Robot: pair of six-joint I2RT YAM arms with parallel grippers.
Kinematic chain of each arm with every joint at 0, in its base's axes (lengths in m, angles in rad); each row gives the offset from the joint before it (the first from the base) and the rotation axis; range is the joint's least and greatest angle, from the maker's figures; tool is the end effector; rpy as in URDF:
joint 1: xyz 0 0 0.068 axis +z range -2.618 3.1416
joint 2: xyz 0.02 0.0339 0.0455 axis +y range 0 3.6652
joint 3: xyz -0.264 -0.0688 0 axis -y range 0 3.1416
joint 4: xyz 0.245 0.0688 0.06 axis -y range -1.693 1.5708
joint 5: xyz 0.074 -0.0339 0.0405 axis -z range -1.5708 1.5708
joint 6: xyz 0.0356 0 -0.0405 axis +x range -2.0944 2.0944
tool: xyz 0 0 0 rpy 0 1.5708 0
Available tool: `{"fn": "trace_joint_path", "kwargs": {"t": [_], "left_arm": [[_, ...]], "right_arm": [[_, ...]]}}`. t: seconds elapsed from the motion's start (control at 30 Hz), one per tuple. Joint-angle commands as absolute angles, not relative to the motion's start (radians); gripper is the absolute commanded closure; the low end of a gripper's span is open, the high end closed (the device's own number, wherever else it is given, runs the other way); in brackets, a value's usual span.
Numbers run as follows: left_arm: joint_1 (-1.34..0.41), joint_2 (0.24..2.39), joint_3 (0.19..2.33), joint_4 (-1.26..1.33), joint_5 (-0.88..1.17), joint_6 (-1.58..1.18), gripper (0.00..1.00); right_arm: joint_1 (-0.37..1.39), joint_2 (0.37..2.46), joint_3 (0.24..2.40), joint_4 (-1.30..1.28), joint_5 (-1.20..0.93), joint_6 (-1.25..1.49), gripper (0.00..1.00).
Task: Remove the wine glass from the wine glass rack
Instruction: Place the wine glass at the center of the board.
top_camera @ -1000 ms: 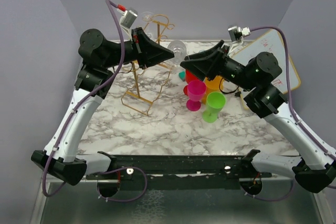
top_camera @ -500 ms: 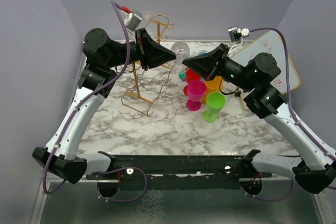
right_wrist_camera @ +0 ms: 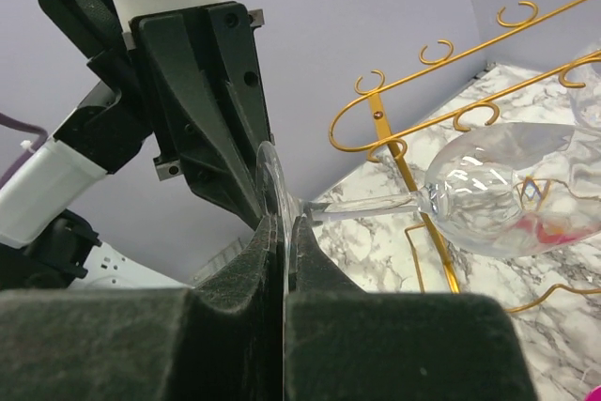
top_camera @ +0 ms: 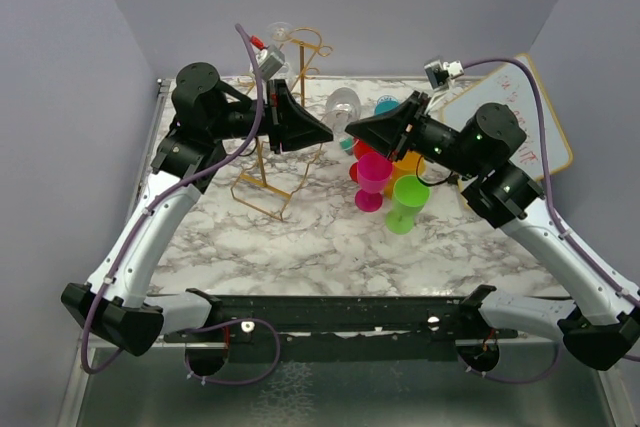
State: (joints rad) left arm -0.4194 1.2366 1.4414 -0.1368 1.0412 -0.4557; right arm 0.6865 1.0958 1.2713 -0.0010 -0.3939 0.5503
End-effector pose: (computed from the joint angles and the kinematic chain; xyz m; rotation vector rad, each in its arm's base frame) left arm 0.2184 -0.1310 0.4777 0.8798 1.4936 -1.4374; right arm 0.1733 0.1597 0.4687 -0.4576 1.4713 1.2793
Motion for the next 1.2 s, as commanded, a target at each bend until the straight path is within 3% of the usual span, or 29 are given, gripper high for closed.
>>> {"fn": "trace_joint_path", "kwargs": {"t": [0.0, 0.13, 0.3, 0.4, 0.57, 0.77, 0.93, 1.17], "left_arm": [[-0.422, 1.211, 1.434, -0.145, 1.03, -0.425, 0.96], [-0.422, 1.201, 1.411, -0.139, 1.011, -0.419, 1.0], [-0.422, 1.171, 1.364, -0.119, 1.03, -0.393, 1.0], [-0.422, 1.145, 1.317, -0.115, 1.086, -0.341, 1.0], [-0.422, 1.119, 1.261, -0.11, 1.181, -0.294, 1.0], [-0.423, 1.056, 1.202, -0.111, 1.269, -0.167, 1.0], [-0.425, 0.979, 1.152, -0.112, 1.355, -0.05, 1.0], [-0.43, 0.923, 1.128, -0.113, 1.48, 0.055, 1.0]], "right_arm": [[0.692, 1.076, 1.276, 0.024, -0.454, 0.523, 1.0], [0.692, 1.086, 1.279, 0.003, -0.486, 0.514, 0.95], [0.692, 1.081, 1.319, -0.112, -0.442, 0.444, 0.43], [0.69, 1.076, 1.372, -0.194, -0.312, 0.399, 0.3], [0.627, 1.124, 1.465, -0.317, -0.254, 0.38, 0.23], [0.324, 1.199, 1.404, -0.242, -0.675, 0.588, 0.21], [0.26, 1.214, 1.229, 0.109, -0.999, 0.779, 0.2], [0.259, 1.223, 1.075, 0.697, -1.211, 1.175, 0.2]]}}
